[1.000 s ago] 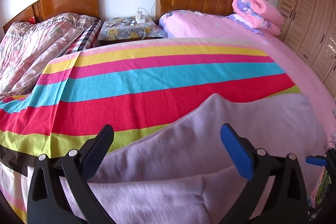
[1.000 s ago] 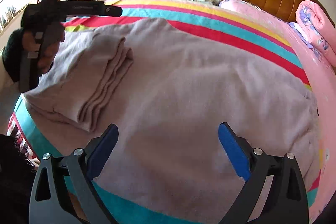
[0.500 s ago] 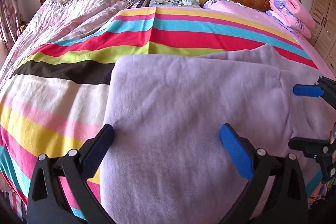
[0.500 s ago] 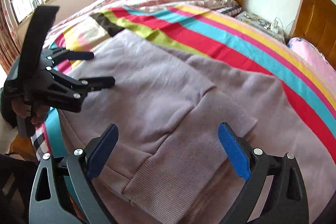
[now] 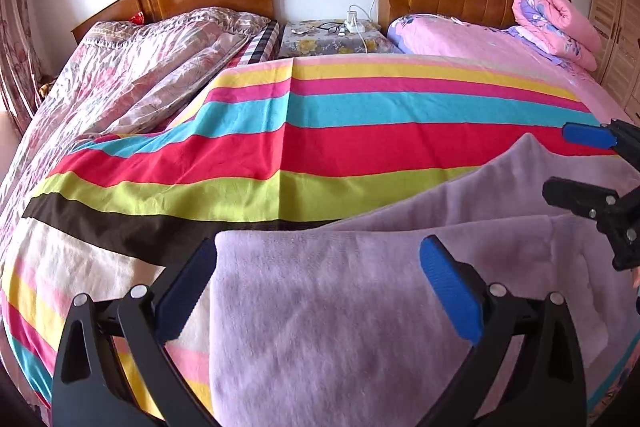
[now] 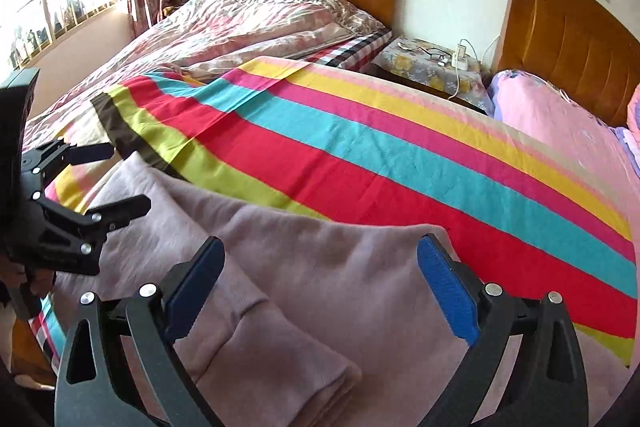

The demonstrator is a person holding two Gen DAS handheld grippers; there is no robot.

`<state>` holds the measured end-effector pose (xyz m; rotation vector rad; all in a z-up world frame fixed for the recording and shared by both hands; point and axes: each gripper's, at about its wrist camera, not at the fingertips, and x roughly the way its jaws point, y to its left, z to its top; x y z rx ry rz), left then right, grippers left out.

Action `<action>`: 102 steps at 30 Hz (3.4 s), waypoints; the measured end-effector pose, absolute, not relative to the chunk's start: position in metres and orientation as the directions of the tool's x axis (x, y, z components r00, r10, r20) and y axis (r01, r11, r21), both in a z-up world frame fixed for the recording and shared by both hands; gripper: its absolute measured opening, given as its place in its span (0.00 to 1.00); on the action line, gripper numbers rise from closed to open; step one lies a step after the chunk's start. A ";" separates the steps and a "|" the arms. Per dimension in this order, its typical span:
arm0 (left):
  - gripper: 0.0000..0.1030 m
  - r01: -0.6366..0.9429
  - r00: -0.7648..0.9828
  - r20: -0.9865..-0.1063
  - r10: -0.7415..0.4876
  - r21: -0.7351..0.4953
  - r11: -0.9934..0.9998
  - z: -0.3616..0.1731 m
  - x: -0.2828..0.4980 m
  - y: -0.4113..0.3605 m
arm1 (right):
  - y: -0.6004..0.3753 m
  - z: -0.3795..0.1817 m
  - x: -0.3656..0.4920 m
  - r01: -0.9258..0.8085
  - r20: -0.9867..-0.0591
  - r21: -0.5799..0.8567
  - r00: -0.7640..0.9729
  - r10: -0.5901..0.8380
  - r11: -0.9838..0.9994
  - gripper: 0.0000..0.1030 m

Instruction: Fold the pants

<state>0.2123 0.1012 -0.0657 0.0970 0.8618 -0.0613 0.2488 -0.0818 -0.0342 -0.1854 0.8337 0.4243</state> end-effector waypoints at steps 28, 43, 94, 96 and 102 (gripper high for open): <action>0.99 0.062 0.633 -0.774 0.007 0.059 0.996 -0.091 0.222 0.106 | -0.126 -0.067 0.297 -0.197 -0.796 -0.032 0.597 0.094 0.980 0.91; 0.99 0.058 0.633 -0.774 0.012 0.063 0.996 -0.090 0.222 0.107 | -0.249 -0.076 0.238 0.052 -0.819 0.000 0.573 -0.030 0.999 0.93; 0.99 0.493 0.602 -0.768 -0.218 0.143 0.858 -0.099 0.156 -0.100 | -0.411 -0.089 0.019 0.298 -0.716 0.561 0.643 0.272 0.772 0.83; 0.99 0.494 0.603 -0.767 -0.221 0.141 0.858 -0.099 0.155 -0.100 | -0.415 -0.089 0.023 0.316 -0.702 0.573 0.665 0.254 0.756 0.80; 0.98 0.505 0.619 -0.696 -0.365 -0.004 0.863 -0.070 0.143 -0.070 | -0.415 -0.095 0.025 0.420 -0.700 0.575 0.696 0.157 0.702 0.30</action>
